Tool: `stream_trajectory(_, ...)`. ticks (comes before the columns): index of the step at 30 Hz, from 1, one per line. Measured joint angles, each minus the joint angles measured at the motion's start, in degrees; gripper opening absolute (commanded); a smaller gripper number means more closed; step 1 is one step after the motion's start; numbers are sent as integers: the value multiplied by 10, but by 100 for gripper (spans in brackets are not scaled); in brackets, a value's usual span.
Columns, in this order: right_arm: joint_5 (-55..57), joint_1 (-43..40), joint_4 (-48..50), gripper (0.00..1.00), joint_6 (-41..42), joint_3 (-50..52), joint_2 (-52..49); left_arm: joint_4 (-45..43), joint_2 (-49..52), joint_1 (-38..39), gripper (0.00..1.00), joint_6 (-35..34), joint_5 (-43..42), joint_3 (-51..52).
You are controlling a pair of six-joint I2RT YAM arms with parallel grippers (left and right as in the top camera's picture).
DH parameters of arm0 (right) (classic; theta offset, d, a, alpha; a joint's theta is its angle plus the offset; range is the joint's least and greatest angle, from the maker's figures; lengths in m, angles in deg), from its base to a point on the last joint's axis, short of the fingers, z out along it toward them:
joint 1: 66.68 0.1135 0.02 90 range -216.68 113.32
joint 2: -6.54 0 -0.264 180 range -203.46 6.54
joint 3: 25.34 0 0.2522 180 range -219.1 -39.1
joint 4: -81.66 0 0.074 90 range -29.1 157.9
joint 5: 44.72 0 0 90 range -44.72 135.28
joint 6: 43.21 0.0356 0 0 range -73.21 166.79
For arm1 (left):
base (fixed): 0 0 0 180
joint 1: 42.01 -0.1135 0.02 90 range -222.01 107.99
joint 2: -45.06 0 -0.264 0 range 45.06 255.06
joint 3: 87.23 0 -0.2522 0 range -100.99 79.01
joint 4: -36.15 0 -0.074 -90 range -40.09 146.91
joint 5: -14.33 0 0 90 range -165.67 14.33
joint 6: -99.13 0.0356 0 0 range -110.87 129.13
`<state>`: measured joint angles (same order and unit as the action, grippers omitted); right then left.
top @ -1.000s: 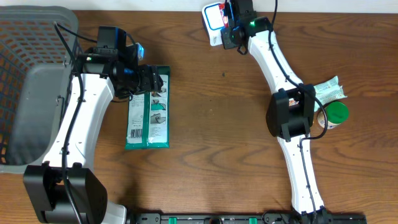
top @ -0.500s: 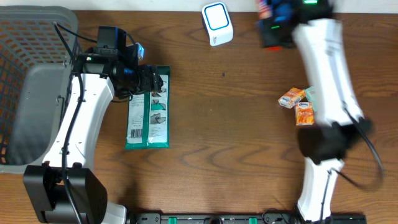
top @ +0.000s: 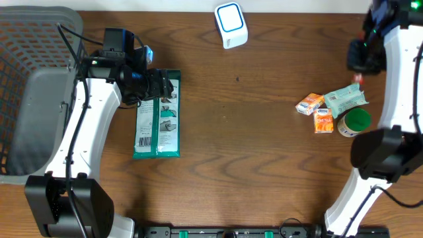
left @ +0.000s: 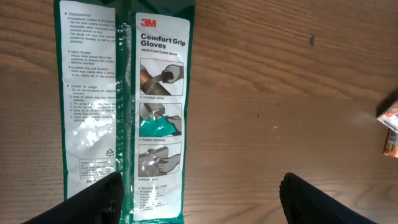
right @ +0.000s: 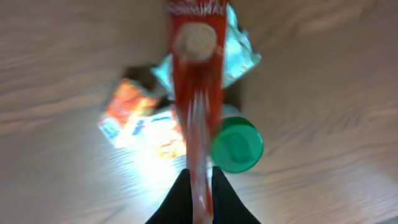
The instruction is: Scan the item barcode
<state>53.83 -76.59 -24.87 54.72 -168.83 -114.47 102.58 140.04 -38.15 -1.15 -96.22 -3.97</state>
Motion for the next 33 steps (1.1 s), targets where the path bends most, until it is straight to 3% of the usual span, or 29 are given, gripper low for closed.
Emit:
stream_trajectory(3,-1,-27,56,3,6,91,0,0,0,0,81,0,0,0)
stream_trajectory(5,-8,-35,87,11,7,139,-3,0,0,0,81,0,0,0)
stream_trajectory(6,-12,-36,110,18,8,165,-3,0,0,0,81,0,0,0)
stream_trajectory(8,-19,-37,145,52,9,209,-4,0,0,0,81,0,0,0)
stream_trajectory(13,-32,-36,176,73,-7,253,-5,0,0,0,81,0,0,0)
stream_trajectory(15,-52,-37,167,99,-17,243,-5,0,0,0,81,0,0,0)
stream_trajectory(21,-170,-35,124,99,-41,157,-4,0,0,0,81,0,0,0)
stream_trajectory(22,-195,-35,123,99,-42,145,-2,-1,0,0,70,0,0,0)
stream_trajectory(23,-223,-34,122,98,-43,138,1,-8,0,0,48,-2,0,0)
stream_trajectory(24,-252,-33,120,93,-44,134,3,-19,0,0,82,-1,0,0)
stream_trajectory(25,-276,-33,118,89,-45,133,5,-31,0,0,96,1,-1,0)
stream_trajectory(26,-301,-31,116,85,-52,134,7,-33,0,0,88,2,0,0)
stream_trajectory(29,-342,-18,114,80,-72,147,7,-14,0,0,12,0,3,0)
stream_trajectory(30,-348,-11,114,80,-82,157,7,-6,0,0,8,0,8,0)
stream_trajectory(33,-358,13,126,80,-101,201,7,2,0,1,8,-7,62,8)
